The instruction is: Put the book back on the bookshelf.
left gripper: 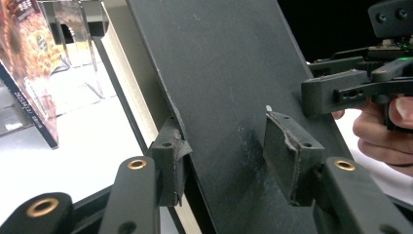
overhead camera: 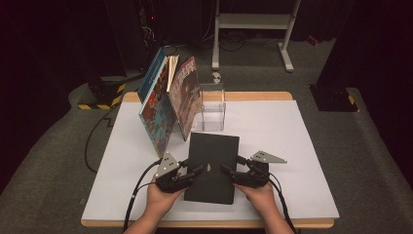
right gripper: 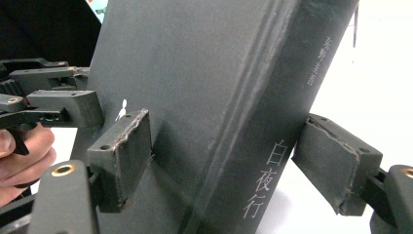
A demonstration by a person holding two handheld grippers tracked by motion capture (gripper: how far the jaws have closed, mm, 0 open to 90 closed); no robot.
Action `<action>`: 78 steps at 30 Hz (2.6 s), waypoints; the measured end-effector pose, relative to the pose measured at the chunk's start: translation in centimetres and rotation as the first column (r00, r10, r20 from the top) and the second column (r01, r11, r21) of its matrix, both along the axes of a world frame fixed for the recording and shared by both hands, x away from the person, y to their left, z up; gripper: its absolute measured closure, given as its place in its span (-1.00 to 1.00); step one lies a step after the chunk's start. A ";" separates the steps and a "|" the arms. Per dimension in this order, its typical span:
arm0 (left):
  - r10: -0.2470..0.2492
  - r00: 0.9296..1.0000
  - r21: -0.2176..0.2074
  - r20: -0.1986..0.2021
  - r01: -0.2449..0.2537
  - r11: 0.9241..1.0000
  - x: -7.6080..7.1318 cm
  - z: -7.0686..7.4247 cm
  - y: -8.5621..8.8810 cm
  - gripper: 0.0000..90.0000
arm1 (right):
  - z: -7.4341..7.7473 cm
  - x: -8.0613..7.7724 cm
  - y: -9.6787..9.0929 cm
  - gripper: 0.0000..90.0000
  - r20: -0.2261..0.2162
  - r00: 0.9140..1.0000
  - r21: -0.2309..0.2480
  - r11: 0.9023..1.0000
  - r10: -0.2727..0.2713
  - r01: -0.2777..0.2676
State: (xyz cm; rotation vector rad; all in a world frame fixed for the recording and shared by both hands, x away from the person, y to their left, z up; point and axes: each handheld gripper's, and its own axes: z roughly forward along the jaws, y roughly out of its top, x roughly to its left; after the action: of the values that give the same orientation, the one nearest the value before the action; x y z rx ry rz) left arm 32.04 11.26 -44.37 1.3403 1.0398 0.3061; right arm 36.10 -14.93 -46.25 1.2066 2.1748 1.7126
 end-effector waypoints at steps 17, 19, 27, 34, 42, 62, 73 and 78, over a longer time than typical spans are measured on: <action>0.057 0.998 0.025 0.019 -0.058 0.998 0.0 -0.3 -0.5 0.04 | 0.1 -0.5 -0.1 -0.45 0.008 1.000 -0.008 1.000 -0.020 0.020; 0.058 0.998 0.020 0.011 -0.059 0.998 0.1 -0.3 -0.5 0.05 | 0.2 -0.4 0.0 -0.44 0.004 1.000 -0.012 1.000 -0.022 0.022; 0.079 0.996 0.000 0.042 -0.079 0.997 0.5 0.6 -0.8 0.14 | 1.2 -0.2 0.1 -0.38 0.030 0.999 -0.016 0.999 -0.040 0.041; 0.091 0.994 0.002 0.069 -0.091 0.996 1.3 1.1 -1.2 0.17 | 2.1 0.4 0.0 -0.31 0.057 0.996 -0.019 0.997 -0.069 0.071; 0.101 0.990 0.003 0.097 -0.102 0.995 2.1 1.5 -1.5 0.21 | 3.5 0.7 0.1 -0.22 0.113 0.988 -0.033 0.994 -0.103 0.107; 0.092 0.990 -0.023 0.109 -0.090 0.996 3.4 1.7 -2.0 0.21 | 4.4 1.1 -0.1 -0.18 0.159 0.978 -0.034 0.989 -0.135 0.142; 0.090 0.989 -0.031 0.119 -0.087 0.996 3.8 1.7 -2.0 0.20 | 4.6 1.3 0.0 -0.18 0.175 0.974 -0.032 0.988 -0.145 0.153; 0.087 0.988 -0.031 0.126 -0.084 0.996 4.1 1.7 -2.0 0.20 | 4.7 1.5 0.0 -0.18 0.178 0.973 -0.034 0.987 -0.146 0.154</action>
State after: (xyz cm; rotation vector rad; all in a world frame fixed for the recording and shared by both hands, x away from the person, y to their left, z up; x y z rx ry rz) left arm 36.11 9.28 -42.67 1.2391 0.9922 0.4360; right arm 37.61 -14.94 -41.51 1.1303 1.9587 1.6301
